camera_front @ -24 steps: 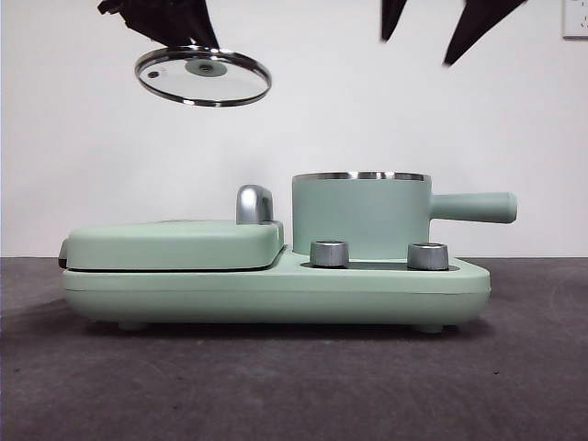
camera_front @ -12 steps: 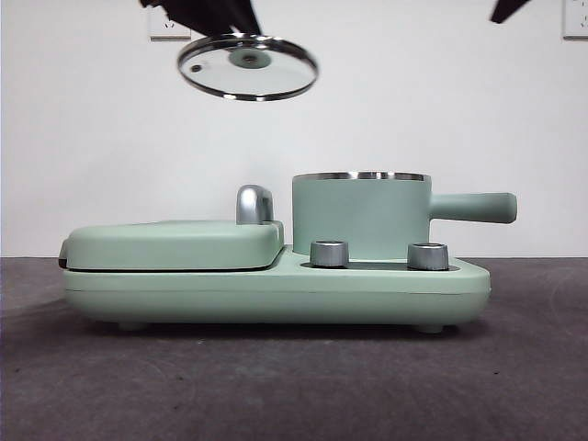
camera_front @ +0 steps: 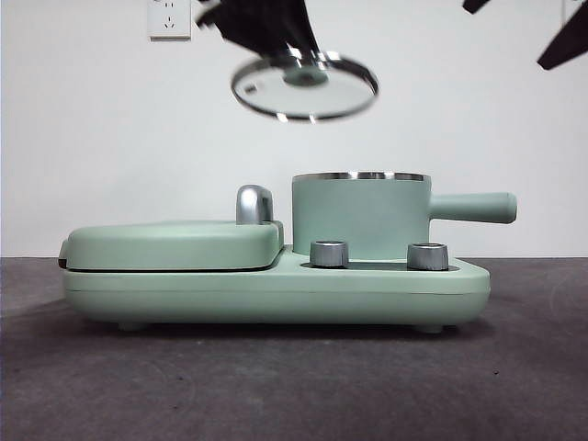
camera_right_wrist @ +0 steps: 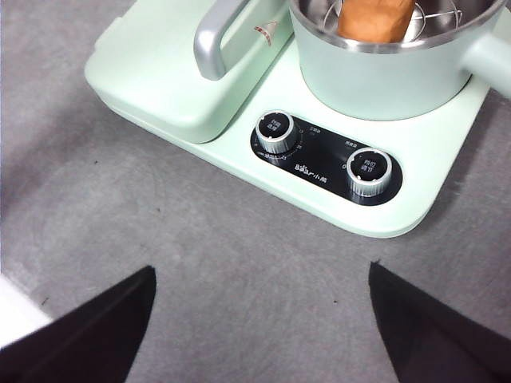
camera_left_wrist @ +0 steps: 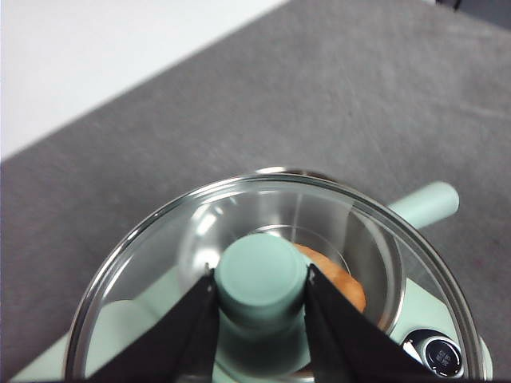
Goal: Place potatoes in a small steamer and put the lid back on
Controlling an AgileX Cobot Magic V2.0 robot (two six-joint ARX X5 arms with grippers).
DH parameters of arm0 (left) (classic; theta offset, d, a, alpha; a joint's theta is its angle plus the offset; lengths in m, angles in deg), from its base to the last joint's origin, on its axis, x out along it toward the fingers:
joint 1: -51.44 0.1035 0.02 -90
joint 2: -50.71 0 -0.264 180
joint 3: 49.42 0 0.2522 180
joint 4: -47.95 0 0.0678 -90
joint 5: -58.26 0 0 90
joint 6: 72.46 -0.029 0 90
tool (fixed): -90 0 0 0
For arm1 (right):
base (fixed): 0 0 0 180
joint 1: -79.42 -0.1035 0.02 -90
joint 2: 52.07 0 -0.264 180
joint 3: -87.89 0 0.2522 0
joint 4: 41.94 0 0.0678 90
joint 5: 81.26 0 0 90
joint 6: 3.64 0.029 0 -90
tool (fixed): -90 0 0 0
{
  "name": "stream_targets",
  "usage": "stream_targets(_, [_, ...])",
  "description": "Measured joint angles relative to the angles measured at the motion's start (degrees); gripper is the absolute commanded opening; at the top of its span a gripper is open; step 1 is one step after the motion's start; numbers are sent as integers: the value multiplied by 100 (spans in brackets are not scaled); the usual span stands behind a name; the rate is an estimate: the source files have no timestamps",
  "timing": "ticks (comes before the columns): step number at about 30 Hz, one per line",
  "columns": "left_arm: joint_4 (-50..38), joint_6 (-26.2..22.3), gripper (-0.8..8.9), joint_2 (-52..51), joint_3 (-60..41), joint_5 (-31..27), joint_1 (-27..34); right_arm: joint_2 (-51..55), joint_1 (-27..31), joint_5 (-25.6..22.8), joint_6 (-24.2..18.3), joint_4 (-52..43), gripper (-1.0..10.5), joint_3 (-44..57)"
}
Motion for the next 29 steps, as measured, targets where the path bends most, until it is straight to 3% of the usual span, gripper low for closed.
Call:
stream_targets(11, [-951, -2, 17, 767, 0, 2, -256, 610, -11, -254, 398, 74, 424, 413])
stream_targets(29, [-1239, -4, 17, 1178, 0, 42, -278, 603, -11, -420, 428, 87, 424, 413])
